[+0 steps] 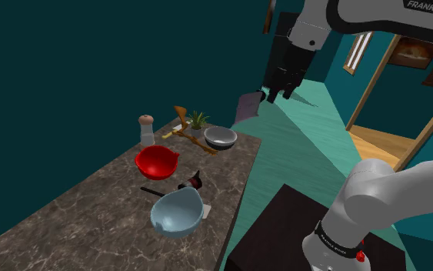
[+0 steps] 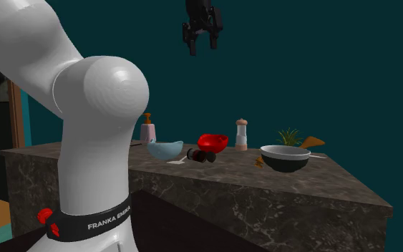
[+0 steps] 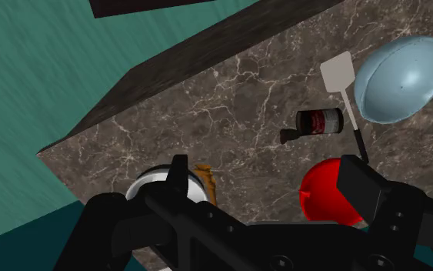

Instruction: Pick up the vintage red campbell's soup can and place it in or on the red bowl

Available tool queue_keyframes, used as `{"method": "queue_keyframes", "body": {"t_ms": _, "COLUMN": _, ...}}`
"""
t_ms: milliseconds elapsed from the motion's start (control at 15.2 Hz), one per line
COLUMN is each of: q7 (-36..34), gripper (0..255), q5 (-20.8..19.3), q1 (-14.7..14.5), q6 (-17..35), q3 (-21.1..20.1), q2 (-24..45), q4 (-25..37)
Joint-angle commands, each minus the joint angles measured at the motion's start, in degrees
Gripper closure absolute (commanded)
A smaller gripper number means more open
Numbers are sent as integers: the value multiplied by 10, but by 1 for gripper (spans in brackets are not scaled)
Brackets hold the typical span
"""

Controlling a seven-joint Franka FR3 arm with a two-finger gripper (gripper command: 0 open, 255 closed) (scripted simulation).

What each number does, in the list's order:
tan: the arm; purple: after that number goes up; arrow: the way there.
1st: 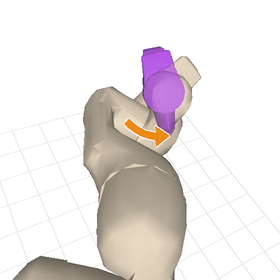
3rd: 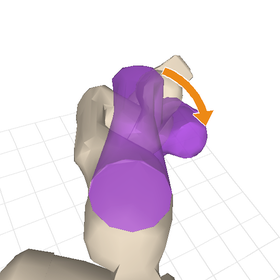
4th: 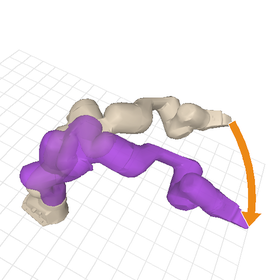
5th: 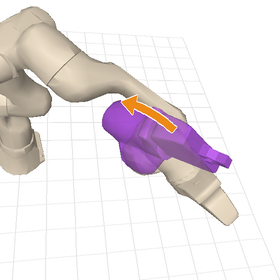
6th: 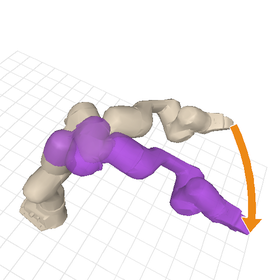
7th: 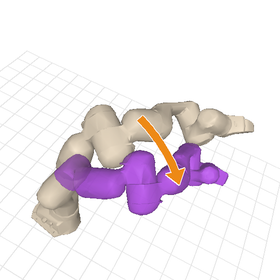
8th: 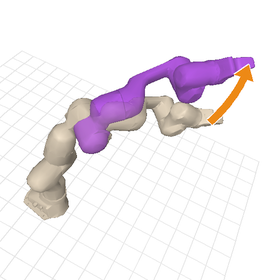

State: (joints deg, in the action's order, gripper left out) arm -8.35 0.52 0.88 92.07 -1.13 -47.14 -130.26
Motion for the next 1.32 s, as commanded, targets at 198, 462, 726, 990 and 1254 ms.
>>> {"method": "queue_keyframes", "body": {"t_ms": 198, "q7": -73, "gripper": 0, "q5": 14, "q1": 10, "q6": 44, "q3": -43, "q2": 4, "q4": -42}}
{"method": "queue_keyframes", "body": {"t_ms": 462, "q7": -171, "gripper": 0, "q5": 31, "q1": 24, "q6": 103, "q3": -101, "q2": 27, "q4": -82}}
{"method": "queue_keyframes", "body": {"t_ms": 726, "q7": -270, "gripper": 0, "q5": 43, "q1": 41, "q6": 163, "q3": -162, "q2": 70, "q4": -105}}
{"method": "queue_keyframes", "body": {"t_ms": 990, "q7": -374, "gripper": 0, "q5": 45, "q1": 66, "q6": 223, "q3": -225, "q2": 134, "q4": -110}}
{"method": "queue_keyframes", "body": {"t_ms": 1254, "q7": -486, "gripper": 0, "q5": 27, "q1": 100, "q6": 279, "q3": -288, "q2": 215, "q4": -99}}
